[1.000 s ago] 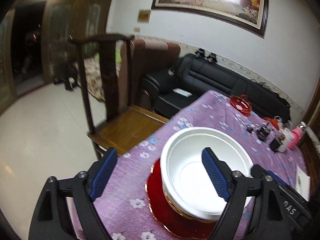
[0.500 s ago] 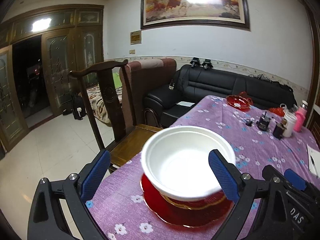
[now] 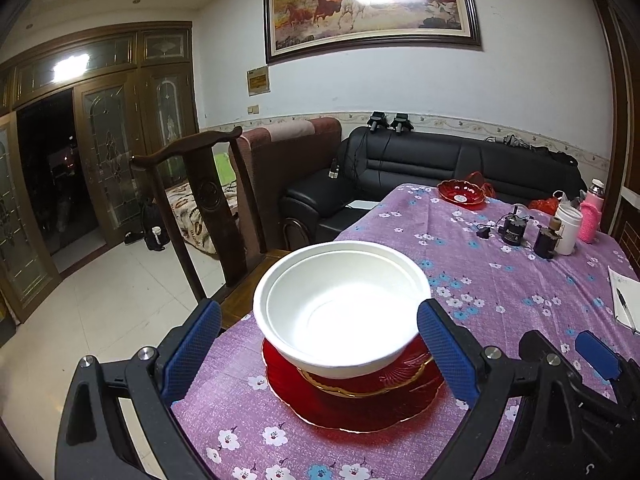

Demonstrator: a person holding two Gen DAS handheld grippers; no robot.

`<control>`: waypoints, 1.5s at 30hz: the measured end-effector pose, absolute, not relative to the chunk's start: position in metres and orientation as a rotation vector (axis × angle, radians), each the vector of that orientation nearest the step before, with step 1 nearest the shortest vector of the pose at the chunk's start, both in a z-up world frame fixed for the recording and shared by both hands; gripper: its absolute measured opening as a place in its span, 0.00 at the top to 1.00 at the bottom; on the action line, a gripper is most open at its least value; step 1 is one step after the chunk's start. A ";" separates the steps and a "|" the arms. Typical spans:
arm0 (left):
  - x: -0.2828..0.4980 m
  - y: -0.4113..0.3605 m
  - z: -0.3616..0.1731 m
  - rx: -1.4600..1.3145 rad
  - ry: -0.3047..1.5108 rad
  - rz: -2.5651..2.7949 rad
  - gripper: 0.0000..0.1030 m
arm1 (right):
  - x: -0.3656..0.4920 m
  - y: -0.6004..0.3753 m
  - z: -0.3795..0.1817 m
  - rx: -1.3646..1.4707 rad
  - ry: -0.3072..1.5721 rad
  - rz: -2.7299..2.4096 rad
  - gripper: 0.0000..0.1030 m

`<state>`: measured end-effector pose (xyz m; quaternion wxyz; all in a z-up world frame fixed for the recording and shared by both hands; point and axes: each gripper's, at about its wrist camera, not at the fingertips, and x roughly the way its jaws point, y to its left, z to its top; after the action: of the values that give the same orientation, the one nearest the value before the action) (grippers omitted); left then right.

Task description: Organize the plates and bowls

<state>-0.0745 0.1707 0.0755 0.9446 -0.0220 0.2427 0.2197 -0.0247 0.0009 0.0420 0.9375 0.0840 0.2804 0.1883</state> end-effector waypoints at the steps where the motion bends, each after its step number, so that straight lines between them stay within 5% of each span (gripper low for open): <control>1: -0.075 0.169 0.076 -0.044 0.493 0.447 0.04 | -0.026 -0.001 0.042 0.172 0.571 0.382 0.17; 45: -0.121 0.157 0.089 -0.044 0.223 0.490 0.00 | -0.044 0.021 0.023 0.024 0.562 0.383 0.13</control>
<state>-0.1206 0.1575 0.0886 0.9638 -0.0219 0.1101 0.2420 -0.0443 0.0212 0.0226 0.9427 0.0118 0.2756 0.1879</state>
